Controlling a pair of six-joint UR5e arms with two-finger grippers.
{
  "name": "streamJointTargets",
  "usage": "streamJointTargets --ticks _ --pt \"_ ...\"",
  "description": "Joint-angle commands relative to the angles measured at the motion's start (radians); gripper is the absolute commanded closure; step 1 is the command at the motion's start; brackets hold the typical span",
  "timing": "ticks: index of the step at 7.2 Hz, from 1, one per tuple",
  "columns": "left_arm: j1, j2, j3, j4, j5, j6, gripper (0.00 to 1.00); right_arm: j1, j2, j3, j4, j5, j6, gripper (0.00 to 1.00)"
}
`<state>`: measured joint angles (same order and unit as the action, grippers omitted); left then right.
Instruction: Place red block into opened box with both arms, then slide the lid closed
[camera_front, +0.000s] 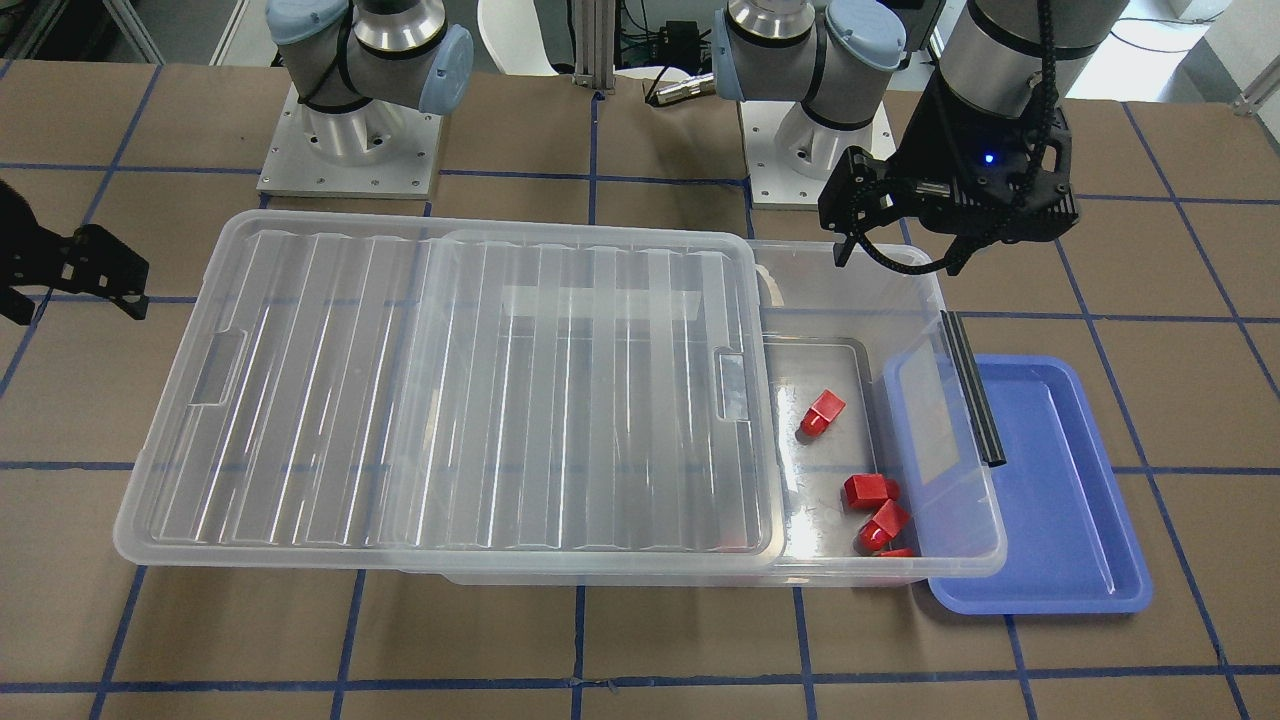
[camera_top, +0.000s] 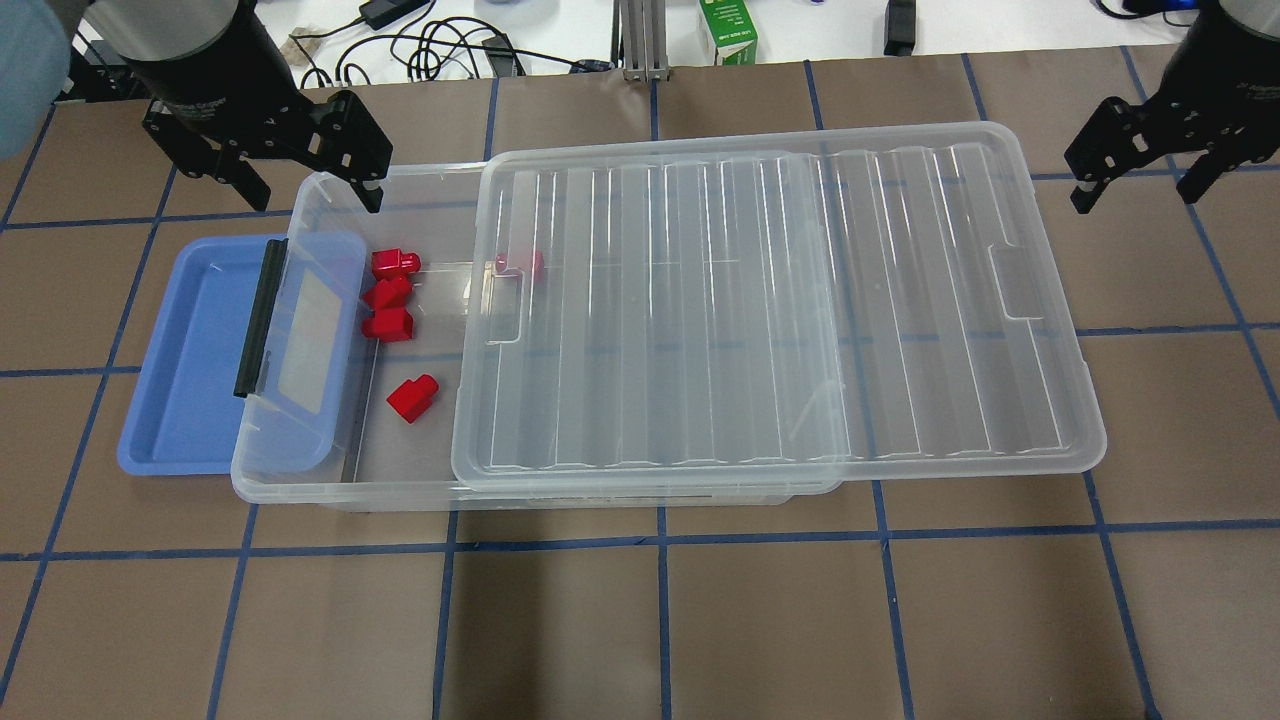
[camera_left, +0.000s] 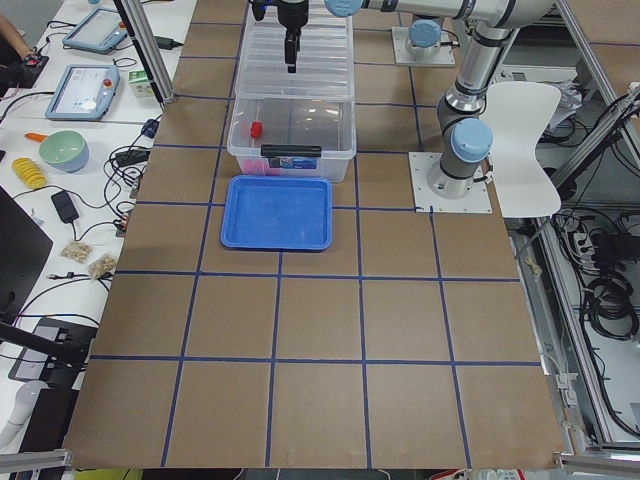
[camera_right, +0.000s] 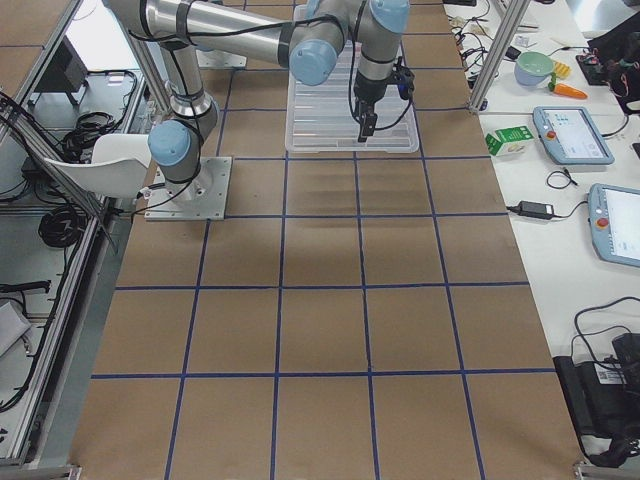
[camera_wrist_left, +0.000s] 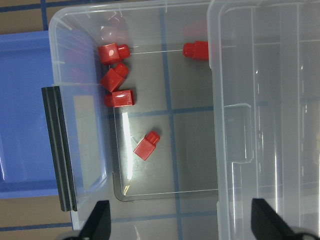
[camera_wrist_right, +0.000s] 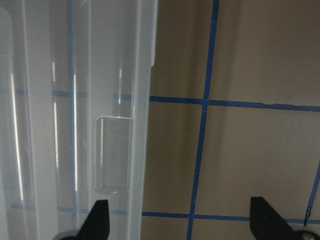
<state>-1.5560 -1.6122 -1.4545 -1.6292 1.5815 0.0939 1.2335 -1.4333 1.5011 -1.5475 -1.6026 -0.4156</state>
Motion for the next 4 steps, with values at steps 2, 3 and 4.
streamJointTargets --ticks 2,3,4 --pt "0.007 0.006 -0.007 0.005 0.014 0.012 0.00 -0.074 0.066 0.011 -0.054 0.003 -0.121 0.00" --pt "0.005 0.005 -0.010 0.005 0.009 0.012 0.00 -0.074 0.076 0.024 -0.058 0.001 -0.132 0.00" --pt "0.007 0.006 -0.010 0.005 0.011 0.012 0.00 -0.075 0.076 0.045 -0.062 0.004 -0.134 0.00"
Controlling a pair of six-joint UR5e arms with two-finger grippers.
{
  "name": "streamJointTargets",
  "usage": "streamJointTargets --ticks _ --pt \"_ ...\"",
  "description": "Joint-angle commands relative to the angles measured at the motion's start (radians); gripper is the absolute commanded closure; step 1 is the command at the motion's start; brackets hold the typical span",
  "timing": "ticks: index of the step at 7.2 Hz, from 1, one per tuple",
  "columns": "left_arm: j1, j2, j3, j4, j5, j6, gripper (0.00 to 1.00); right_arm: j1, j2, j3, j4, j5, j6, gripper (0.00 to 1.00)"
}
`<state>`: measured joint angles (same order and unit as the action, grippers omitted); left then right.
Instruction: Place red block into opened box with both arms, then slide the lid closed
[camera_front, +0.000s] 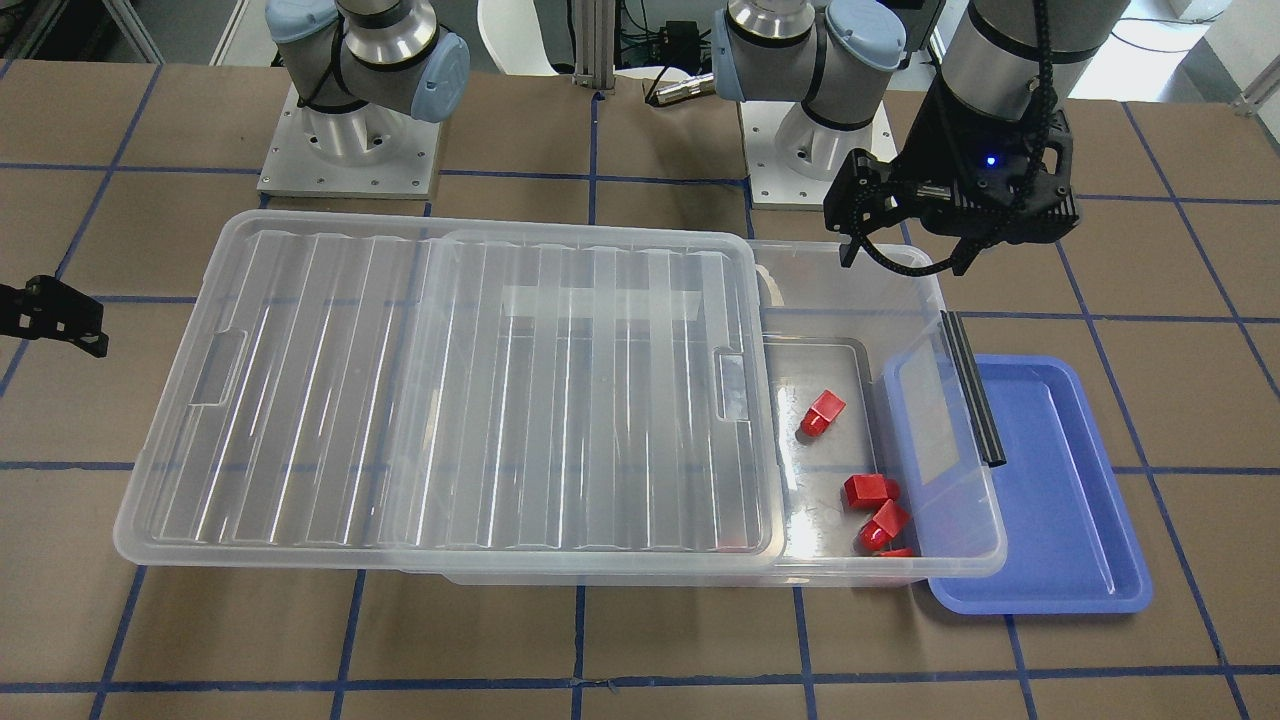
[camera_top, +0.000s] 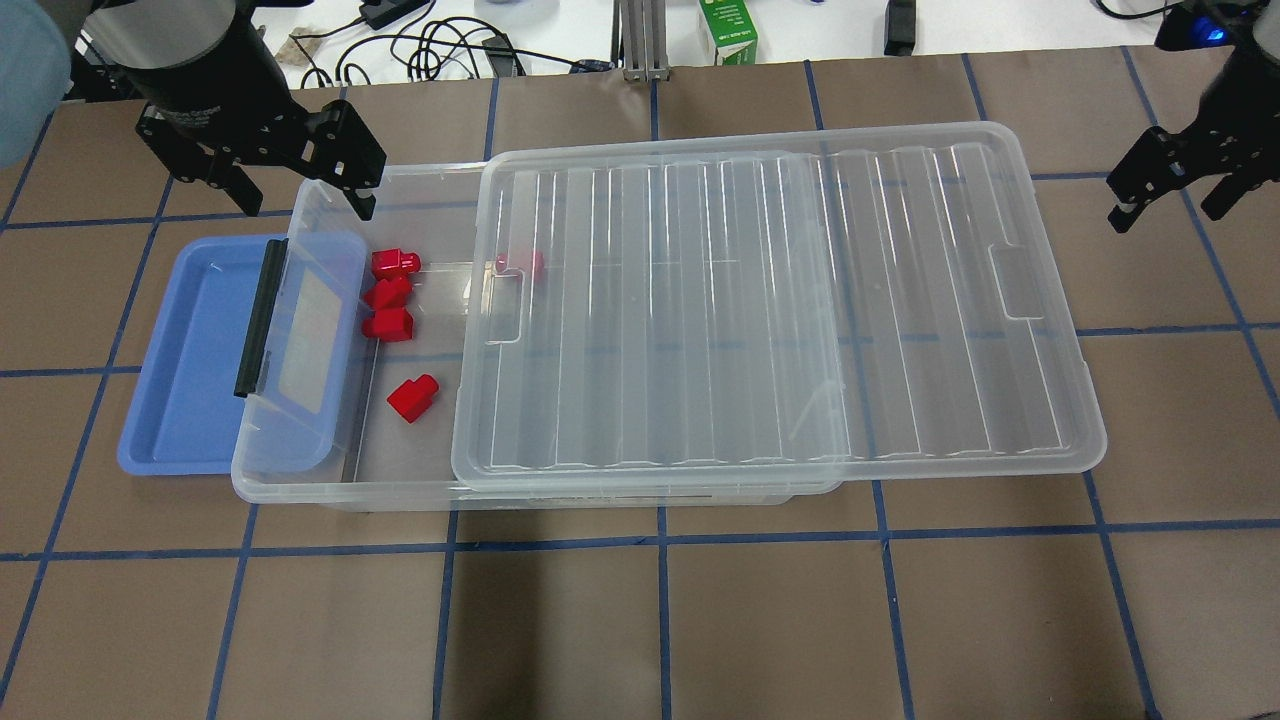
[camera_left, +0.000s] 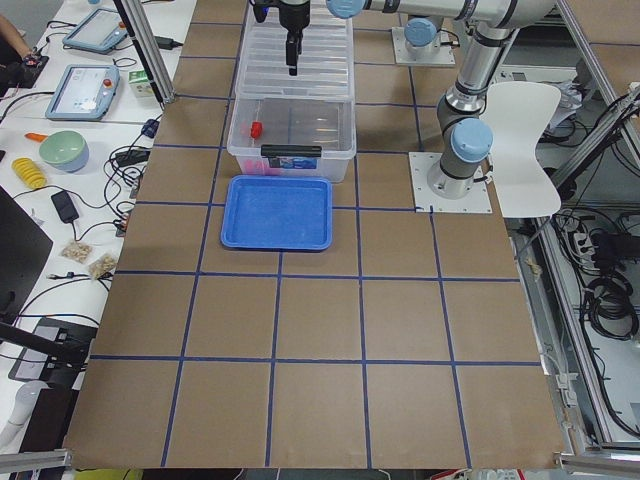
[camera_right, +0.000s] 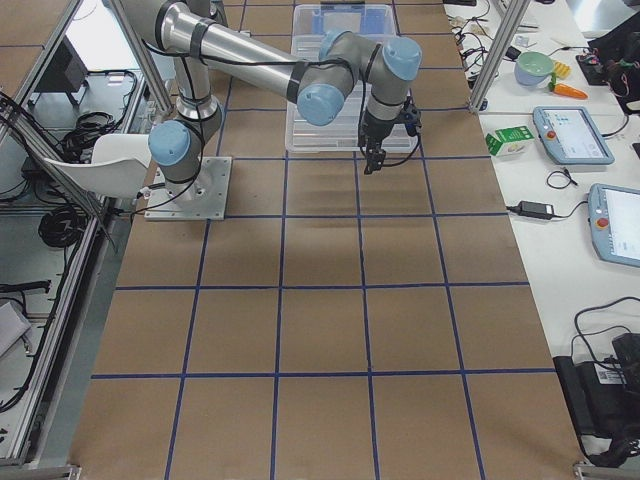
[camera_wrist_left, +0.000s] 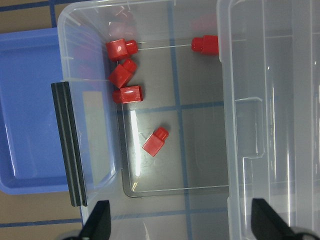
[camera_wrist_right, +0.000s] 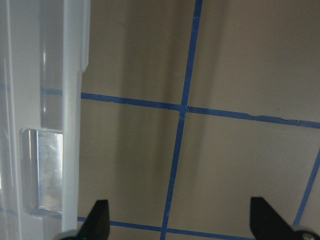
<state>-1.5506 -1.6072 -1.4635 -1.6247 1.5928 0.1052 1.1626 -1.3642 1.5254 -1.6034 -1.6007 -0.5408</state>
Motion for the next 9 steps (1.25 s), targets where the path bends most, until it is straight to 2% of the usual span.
streamJointTargets --ticks 1,3,8,9 --pt "0.001 0.001 0.000 0.000 0.001 -0.001 0.00 -0.003 0.014 0.045 -0.007 0.010 -0.005 0.00" --pt "0.003 0.001 0.000 0.000 0.001 0.001 0.00 -0.003 0.030 0.074 -0.076 0.010 -0.002 0.00" --pt "0.001 0.001 0.000 0.000 0.001 -0.001 0.00 0.011 0.034 0.104 -0.079 0.018 0.041 0.00" --pt "0.000 0.001 0.000 0.000 0.003 -0.001 0.00 0.014 0.033 0.104 -0.076 0.042 0.048 0.00"
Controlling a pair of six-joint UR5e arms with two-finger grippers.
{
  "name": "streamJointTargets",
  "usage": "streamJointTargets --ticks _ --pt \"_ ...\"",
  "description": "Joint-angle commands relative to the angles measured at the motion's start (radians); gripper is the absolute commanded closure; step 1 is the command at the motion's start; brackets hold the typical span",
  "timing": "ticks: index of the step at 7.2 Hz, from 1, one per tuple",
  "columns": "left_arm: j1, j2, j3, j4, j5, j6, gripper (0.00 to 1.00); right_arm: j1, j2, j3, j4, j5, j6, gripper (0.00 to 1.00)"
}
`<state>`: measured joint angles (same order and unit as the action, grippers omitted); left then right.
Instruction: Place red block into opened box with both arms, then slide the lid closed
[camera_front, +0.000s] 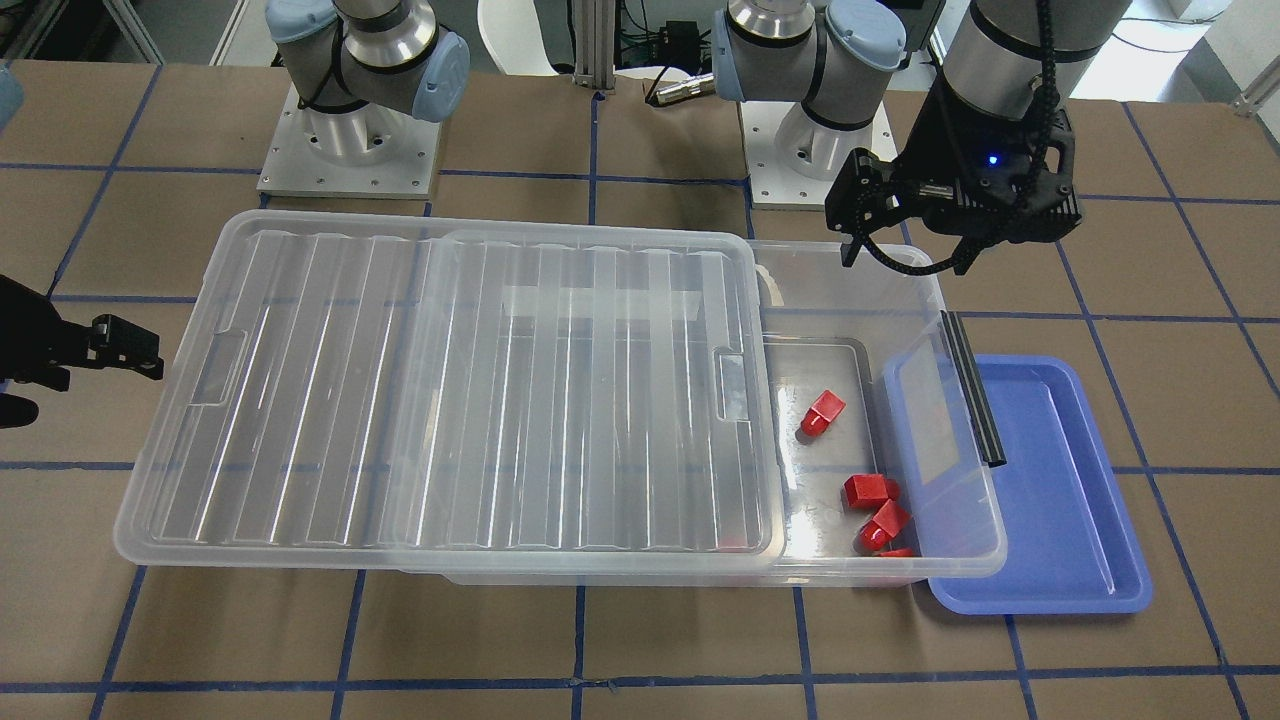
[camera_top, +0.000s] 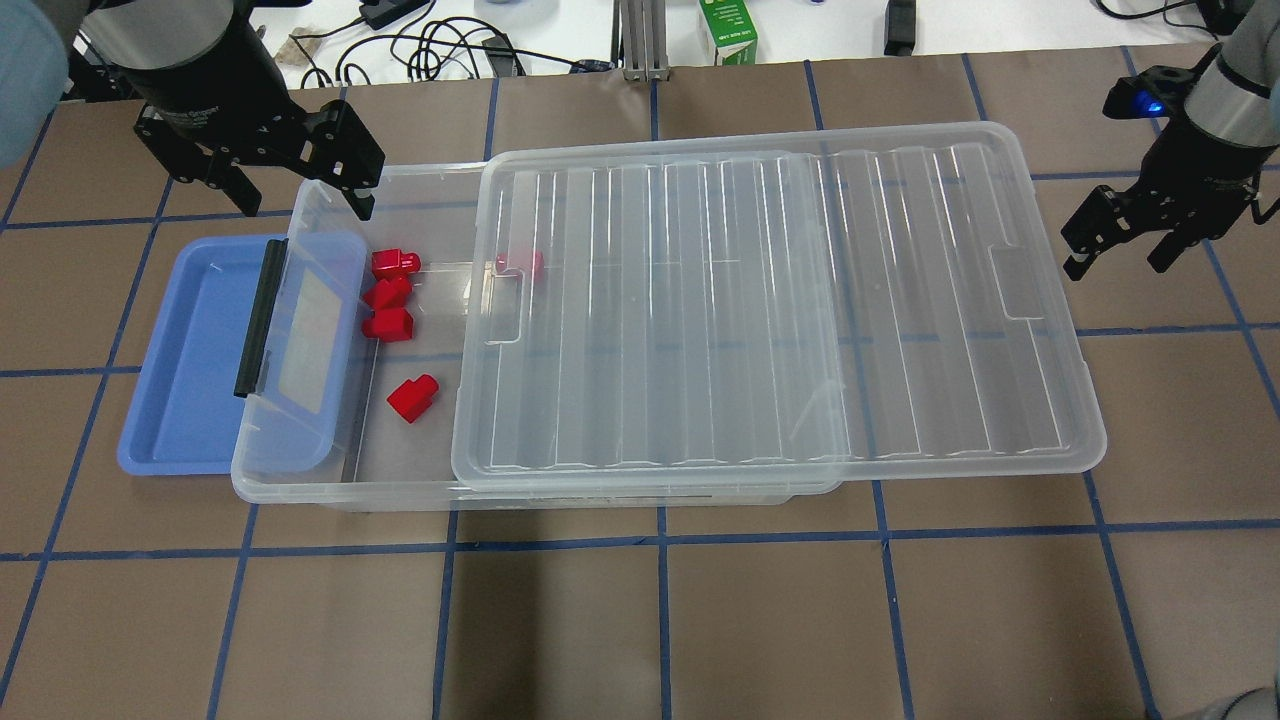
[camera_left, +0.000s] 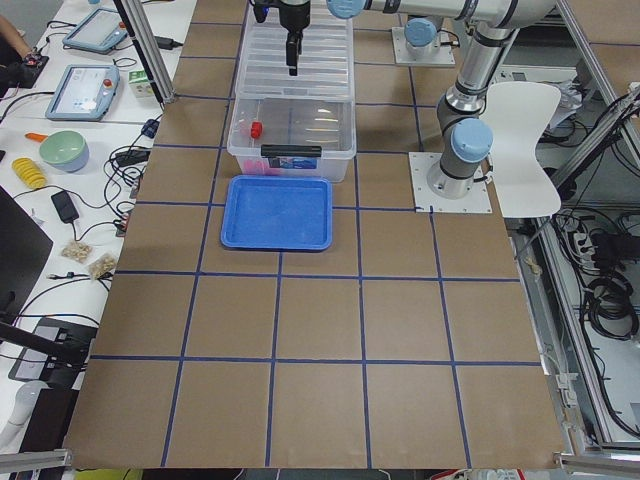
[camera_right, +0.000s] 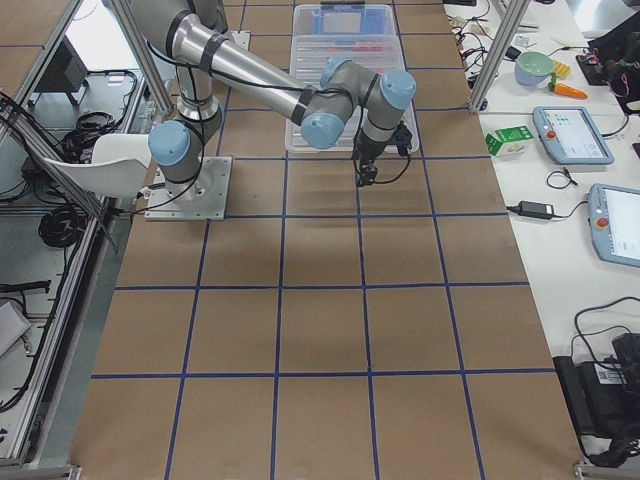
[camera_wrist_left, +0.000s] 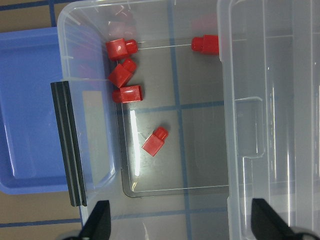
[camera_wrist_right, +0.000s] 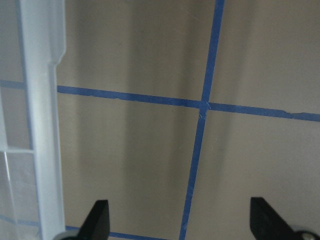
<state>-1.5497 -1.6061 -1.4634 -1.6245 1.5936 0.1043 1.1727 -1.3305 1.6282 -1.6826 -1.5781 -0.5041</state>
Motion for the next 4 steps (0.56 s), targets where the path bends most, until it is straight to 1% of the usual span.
streamJointTargets --ticks 1,2,4 --pt "-0.001 0.000 0.000 0.000 0.002 0.000 0.00 0.005 -0.001 0.001 0.009 0.044 0.048 0.00" --pt "-0.001 0.000 0.000 0.000 0.003 0.000 0.00 0.007 0.002 0.001 0.006 0.044 0.052 0.00" --pt "-0.001 0.000 -0.002 0.000 0.003 0.000 0.00 0.010 -0.004 0.030 -0.002 0.046 0.065 0.00"
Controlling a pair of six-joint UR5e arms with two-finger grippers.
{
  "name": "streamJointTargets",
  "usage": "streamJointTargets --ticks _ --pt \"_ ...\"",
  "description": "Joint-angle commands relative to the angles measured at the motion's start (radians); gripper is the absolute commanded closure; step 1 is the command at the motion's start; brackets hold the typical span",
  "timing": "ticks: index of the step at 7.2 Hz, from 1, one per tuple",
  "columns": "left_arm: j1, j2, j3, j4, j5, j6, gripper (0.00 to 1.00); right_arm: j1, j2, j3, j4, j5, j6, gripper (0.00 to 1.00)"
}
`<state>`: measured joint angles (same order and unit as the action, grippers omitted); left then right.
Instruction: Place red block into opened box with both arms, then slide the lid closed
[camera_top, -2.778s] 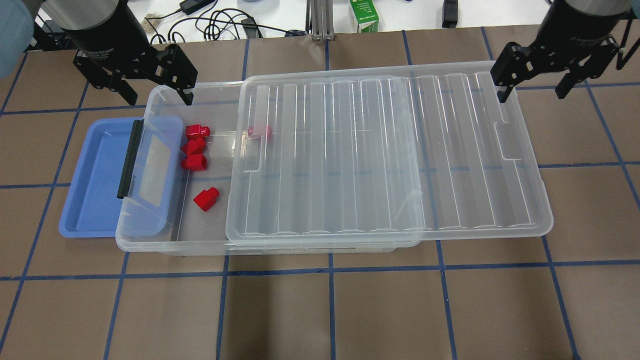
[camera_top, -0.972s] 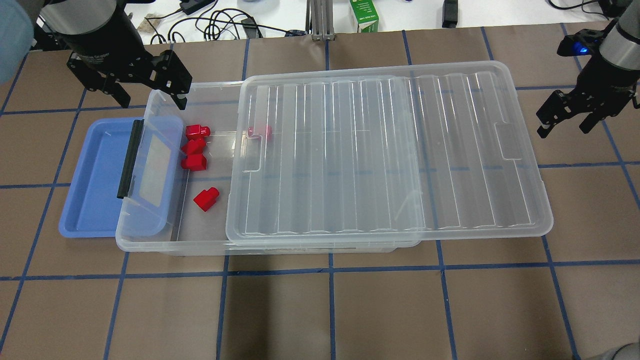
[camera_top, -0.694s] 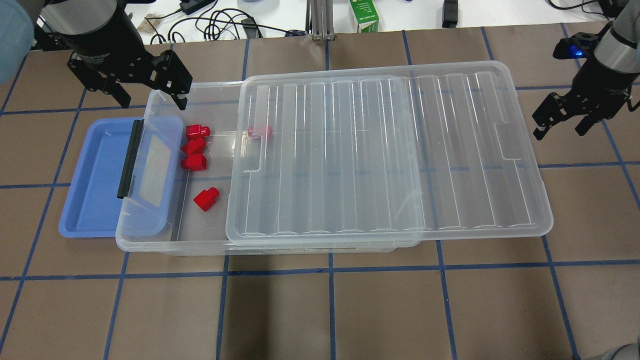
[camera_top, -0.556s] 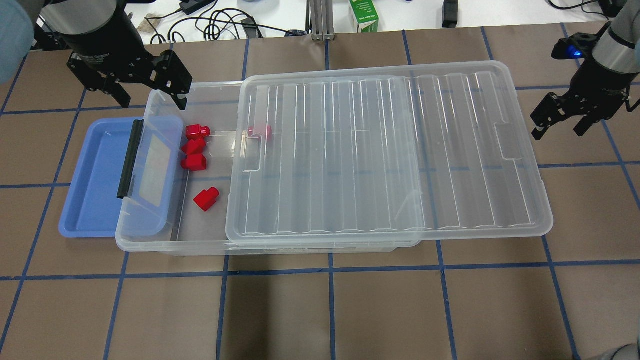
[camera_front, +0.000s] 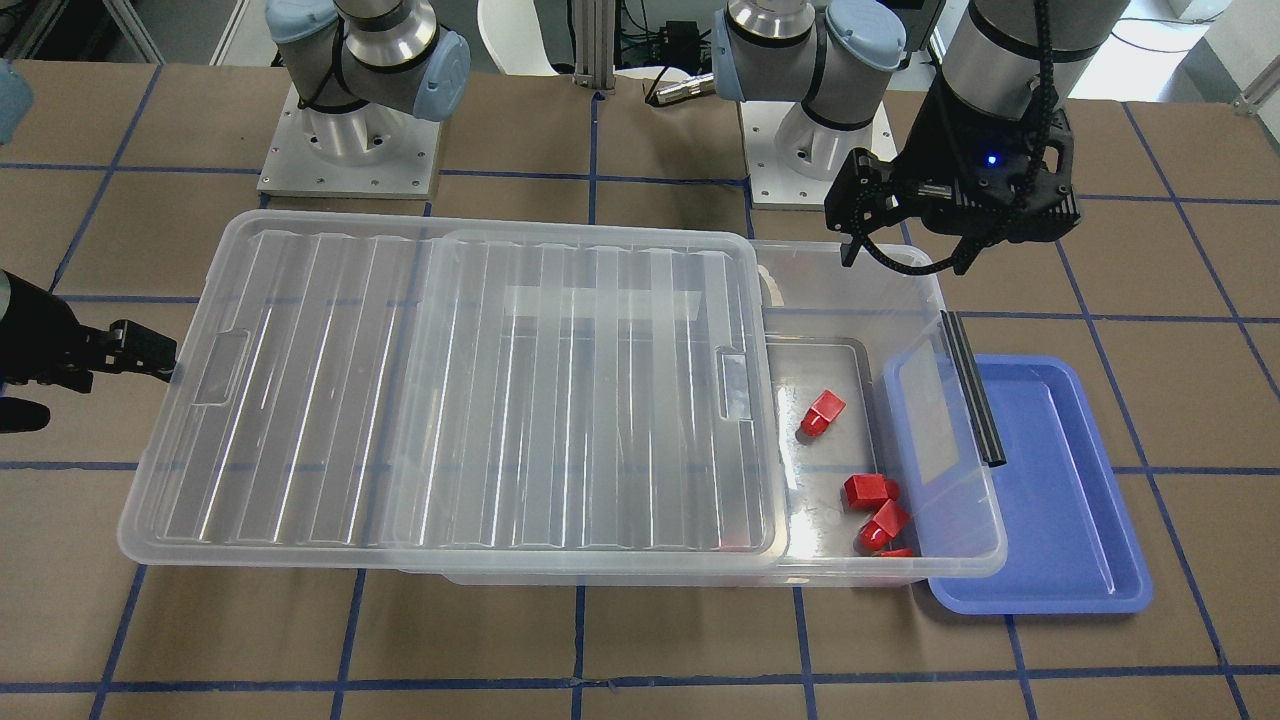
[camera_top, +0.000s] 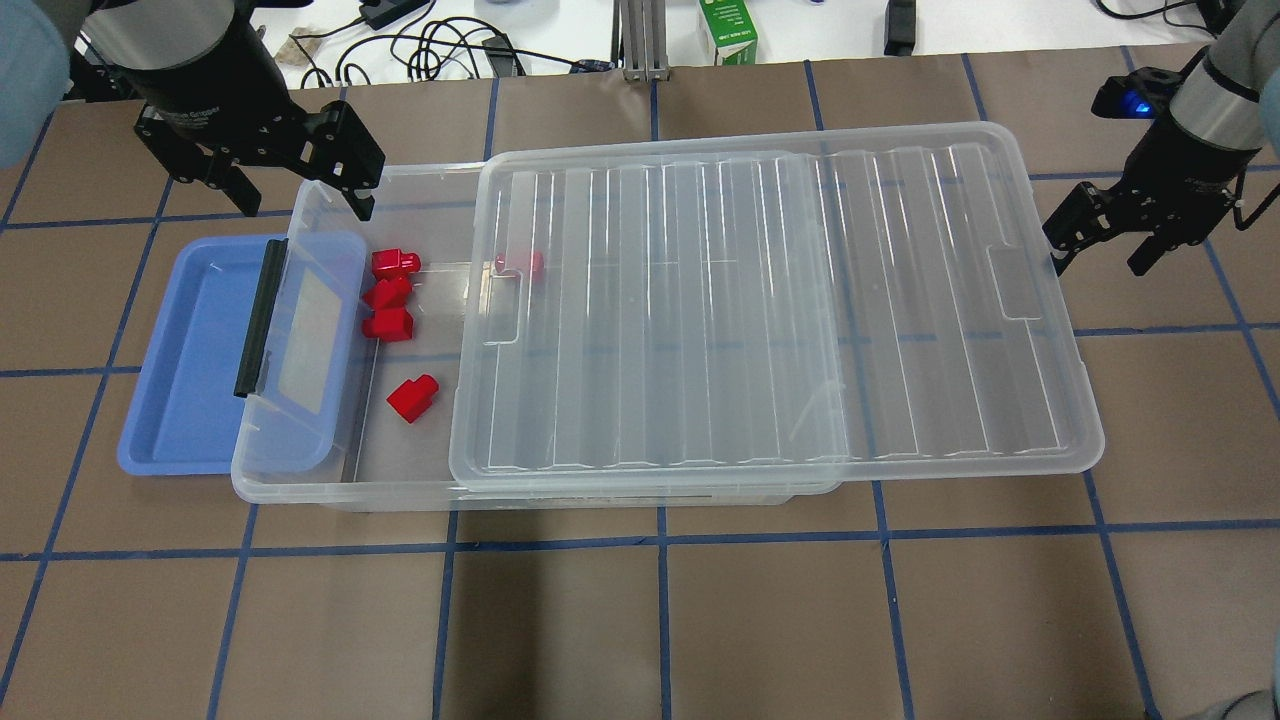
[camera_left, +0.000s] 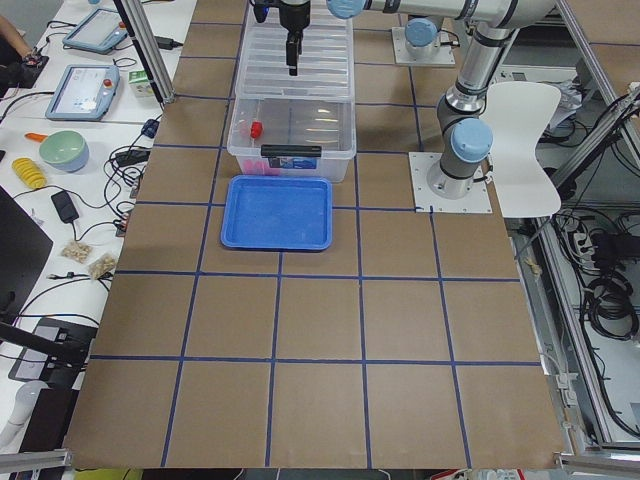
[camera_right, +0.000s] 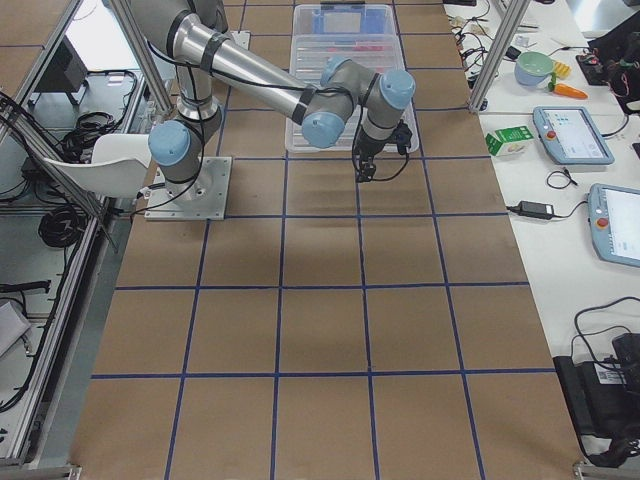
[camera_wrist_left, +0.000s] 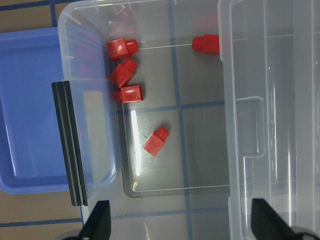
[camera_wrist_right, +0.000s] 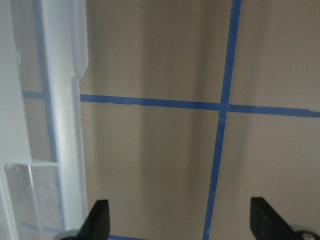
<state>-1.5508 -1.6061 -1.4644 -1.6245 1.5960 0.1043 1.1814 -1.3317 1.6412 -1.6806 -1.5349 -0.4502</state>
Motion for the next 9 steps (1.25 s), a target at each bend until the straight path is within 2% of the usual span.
streamJointTargets --ticks 1,9 --pt "0.000 0.000 -0.001 0.000 0.001 0.000 0.00 0.015 -0.003 0.019 -0.004 0.002 0.039 0.00" --pt "0.001 0.002 0.001 0.000 -0.001 0.000 0.00 0.239 0.000 0.019 -0.028 0.001 0.370 0.00"
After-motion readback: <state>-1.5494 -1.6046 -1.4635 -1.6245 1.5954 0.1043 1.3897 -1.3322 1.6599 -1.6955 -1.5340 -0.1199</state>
